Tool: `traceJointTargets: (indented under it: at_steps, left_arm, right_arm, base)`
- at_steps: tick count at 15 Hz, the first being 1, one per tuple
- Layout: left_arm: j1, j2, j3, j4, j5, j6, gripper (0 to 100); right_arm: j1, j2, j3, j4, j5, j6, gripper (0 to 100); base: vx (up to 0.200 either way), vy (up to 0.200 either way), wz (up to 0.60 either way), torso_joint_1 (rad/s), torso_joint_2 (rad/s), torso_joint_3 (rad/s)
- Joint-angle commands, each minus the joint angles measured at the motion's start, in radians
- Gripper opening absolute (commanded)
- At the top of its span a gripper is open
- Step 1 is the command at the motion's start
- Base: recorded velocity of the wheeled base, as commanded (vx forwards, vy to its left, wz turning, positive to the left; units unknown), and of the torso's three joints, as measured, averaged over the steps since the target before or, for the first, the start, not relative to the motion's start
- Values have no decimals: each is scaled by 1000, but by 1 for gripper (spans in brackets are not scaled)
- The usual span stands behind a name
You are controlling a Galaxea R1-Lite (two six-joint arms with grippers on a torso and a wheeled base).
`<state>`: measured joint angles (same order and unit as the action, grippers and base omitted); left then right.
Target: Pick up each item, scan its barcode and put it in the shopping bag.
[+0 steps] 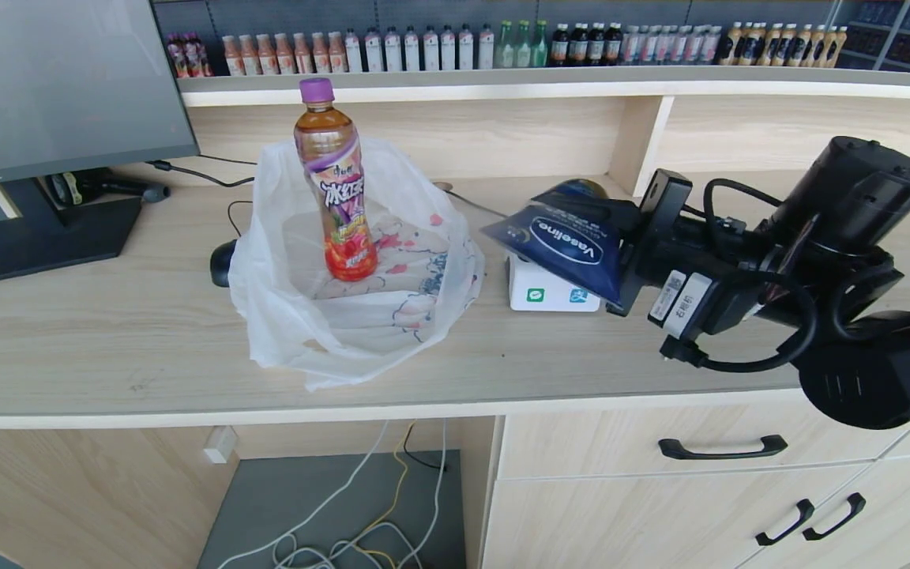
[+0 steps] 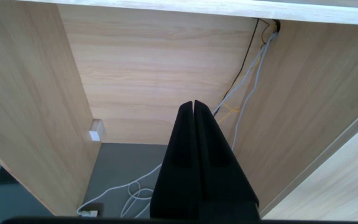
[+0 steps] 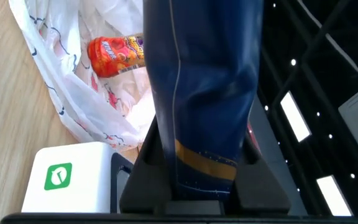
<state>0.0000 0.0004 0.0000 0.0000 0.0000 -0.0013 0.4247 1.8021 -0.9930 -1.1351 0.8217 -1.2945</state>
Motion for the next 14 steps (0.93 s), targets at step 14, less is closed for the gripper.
traceJointTargets:
  at_steps: [14]
  left_arm:
    - [0,0,0,0,0,1,0]
  right_arm:
    - [166,-248,165,-98,-743,977,0]
  base:
    - [0,0,0,0,0,0]
